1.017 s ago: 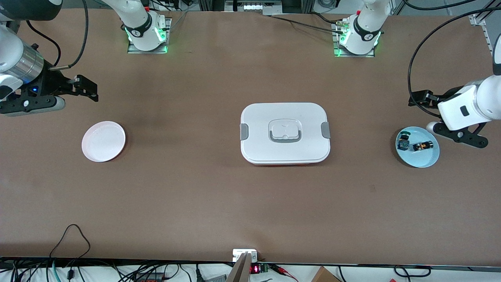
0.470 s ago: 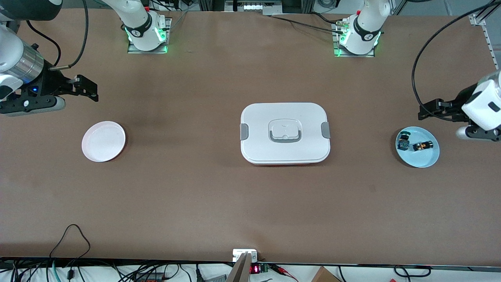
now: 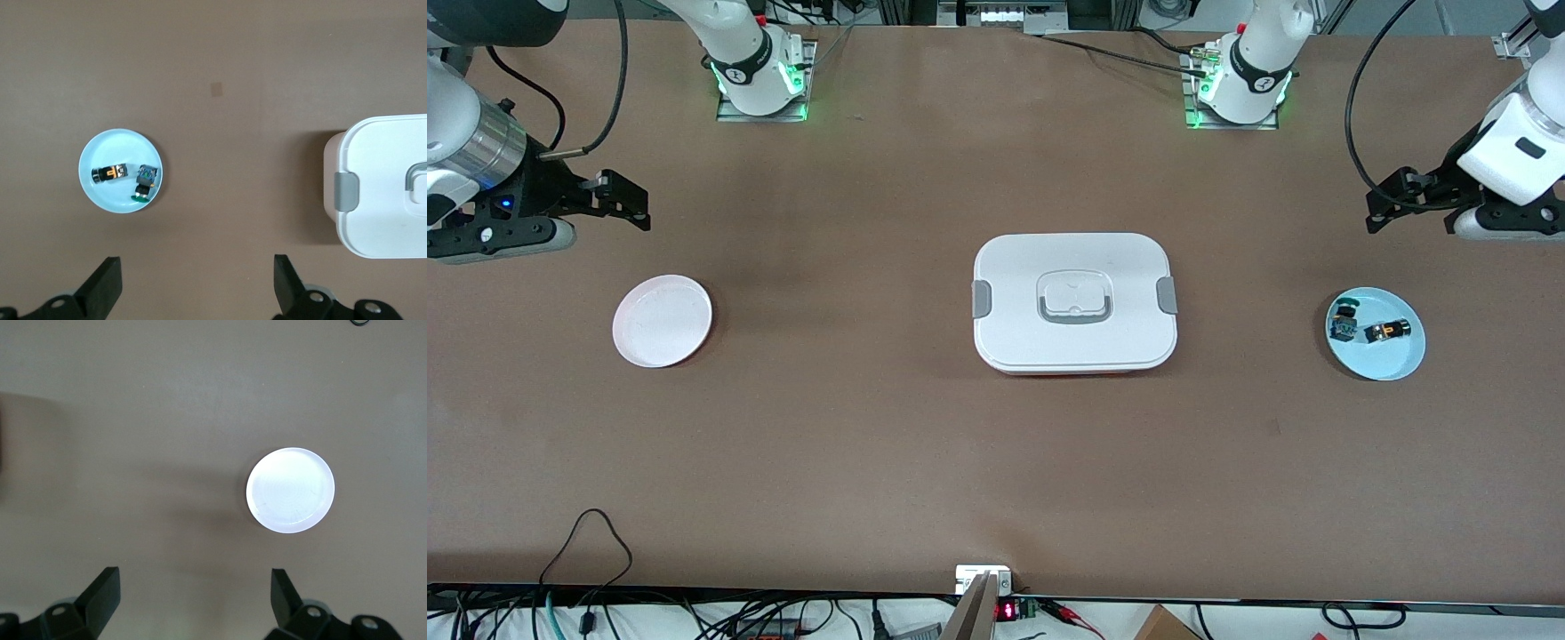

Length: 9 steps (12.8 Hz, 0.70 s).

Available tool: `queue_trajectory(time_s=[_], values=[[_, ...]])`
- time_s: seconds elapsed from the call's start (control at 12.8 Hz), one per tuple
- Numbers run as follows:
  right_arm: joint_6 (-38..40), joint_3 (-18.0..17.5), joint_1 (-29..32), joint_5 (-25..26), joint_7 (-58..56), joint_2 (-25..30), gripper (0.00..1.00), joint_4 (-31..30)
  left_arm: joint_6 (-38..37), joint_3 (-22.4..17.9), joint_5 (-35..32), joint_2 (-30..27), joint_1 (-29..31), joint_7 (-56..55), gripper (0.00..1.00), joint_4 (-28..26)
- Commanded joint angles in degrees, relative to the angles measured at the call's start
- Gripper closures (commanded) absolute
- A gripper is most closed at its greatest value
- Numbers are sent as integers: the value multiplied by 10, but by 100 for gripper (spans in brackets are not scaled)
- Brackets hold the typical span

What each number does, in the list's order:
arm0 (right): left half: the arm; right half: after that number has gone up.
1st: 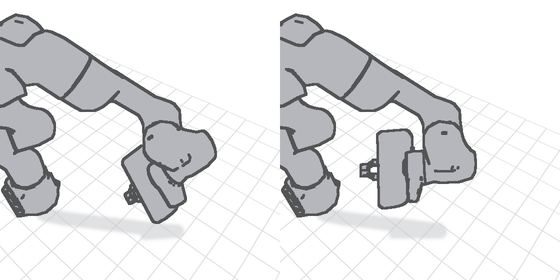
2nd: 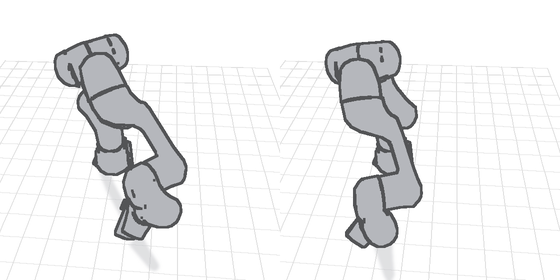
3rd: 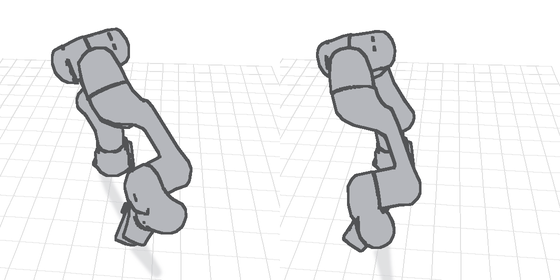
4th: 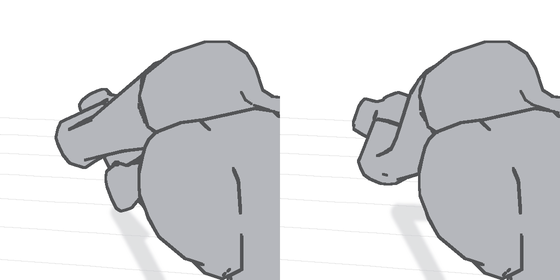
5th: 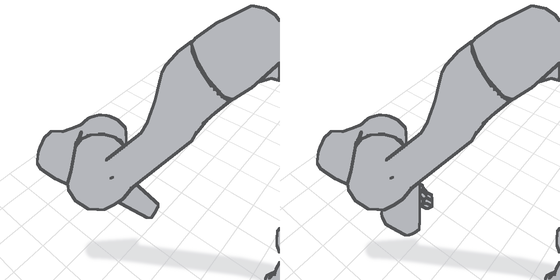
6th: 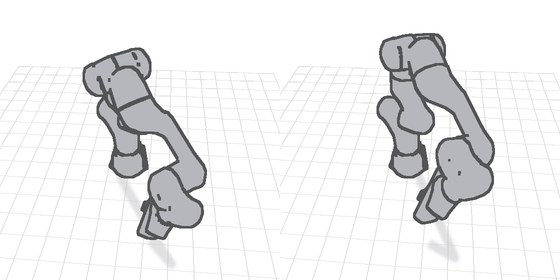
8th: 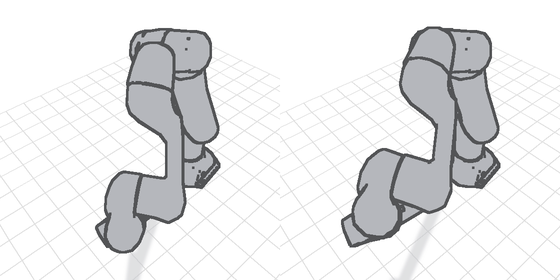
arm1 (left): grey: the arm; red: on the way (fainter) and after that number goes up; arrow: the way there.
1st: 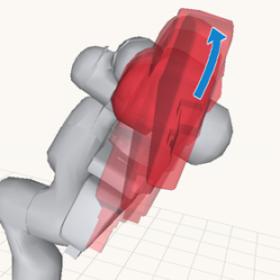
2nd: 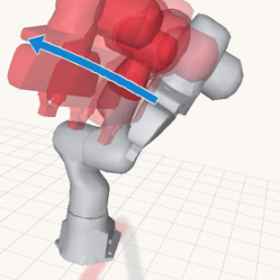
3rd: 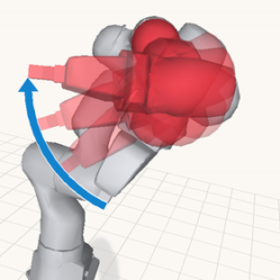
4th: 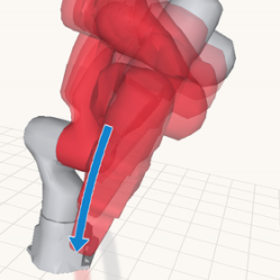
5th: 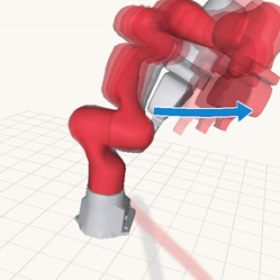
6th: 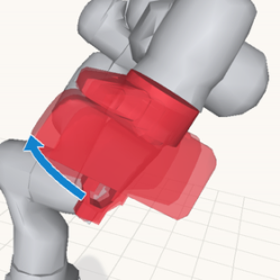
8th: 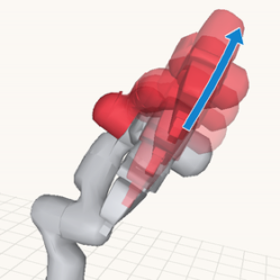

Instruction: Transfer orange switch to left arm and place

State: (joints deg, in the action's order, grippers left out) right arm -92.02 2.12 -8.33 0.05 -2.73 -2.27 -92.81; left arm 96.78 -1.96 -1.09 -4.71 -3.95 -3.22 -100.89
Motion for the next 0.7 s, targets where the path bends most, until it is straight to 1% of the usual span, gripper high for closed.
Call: queue_trajectory(time_s=[0.0,0.08,0.23,0.39,0.63], values=[[11,0,2,-9,2,4,0,4,9,-7,1,3,-4,-4,0,-3],[11,0,2,-9,2,4,0,5,11,-3,1,11,-4,-4,0,2],[11,0,2,-9,2,4,0,4,10,27,0,9,21,-5,0,3],[11,0,2,-9,2,4,0,4,8,29,1,9,37,-3,0,3],[11,0,2,-9,2,4,0,5,5,29,1,11,38,-4,0,3]])
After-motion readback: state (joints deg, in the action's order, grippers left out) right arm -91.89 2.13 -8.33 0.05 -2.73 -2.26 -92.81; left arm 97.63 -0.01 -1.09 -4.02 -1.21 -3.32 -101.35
